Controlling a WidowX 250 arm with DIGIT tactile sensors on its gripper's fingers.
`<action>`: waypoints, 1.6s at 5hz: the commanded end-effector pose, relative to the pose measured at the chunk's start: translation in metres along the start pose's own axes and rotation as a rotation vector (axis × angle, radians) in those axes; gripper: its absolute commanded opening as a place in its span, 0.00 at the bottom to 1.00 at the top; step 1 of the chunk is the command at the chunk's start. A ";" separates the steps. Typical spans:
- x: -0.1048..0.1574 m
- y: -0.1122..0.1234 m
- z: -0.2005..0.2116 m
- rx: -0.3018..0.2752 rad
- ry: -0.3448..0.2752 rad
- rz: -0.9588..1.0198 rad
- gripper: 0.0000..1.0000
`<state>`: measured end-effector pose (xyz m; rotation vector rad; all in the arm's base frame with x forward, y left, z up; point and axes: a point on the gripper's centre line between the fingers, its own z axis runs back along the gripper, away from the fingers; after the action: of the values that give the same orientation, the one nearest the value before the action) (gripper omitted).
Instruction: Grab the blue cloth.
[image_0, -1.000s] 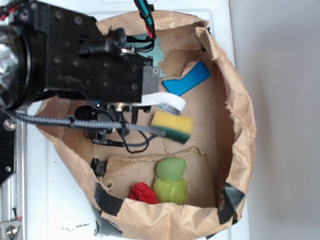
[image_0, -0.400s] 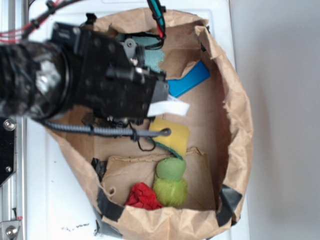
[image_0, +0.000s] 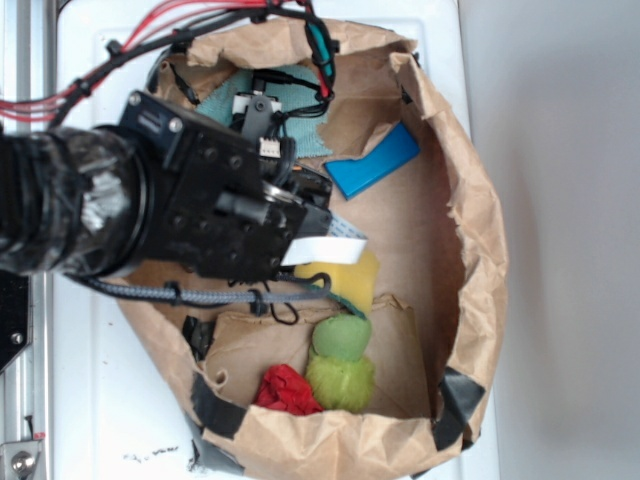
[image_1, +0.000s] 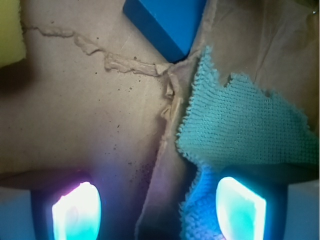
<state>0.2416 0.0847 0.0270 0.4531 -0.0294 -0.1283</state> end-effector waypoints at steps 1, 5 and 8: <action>0.003 0.003 0.004 -0.017 -0.021 0.025 0.00; 0.007 0.005 0.010 -0.029 -0.031 0.027 0.00; 0.007 0.034 0.054 -0.190 -0.017 0.054 0.00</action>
<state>0.2425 0.0804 0.0711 0.2407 0.0135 -0.0918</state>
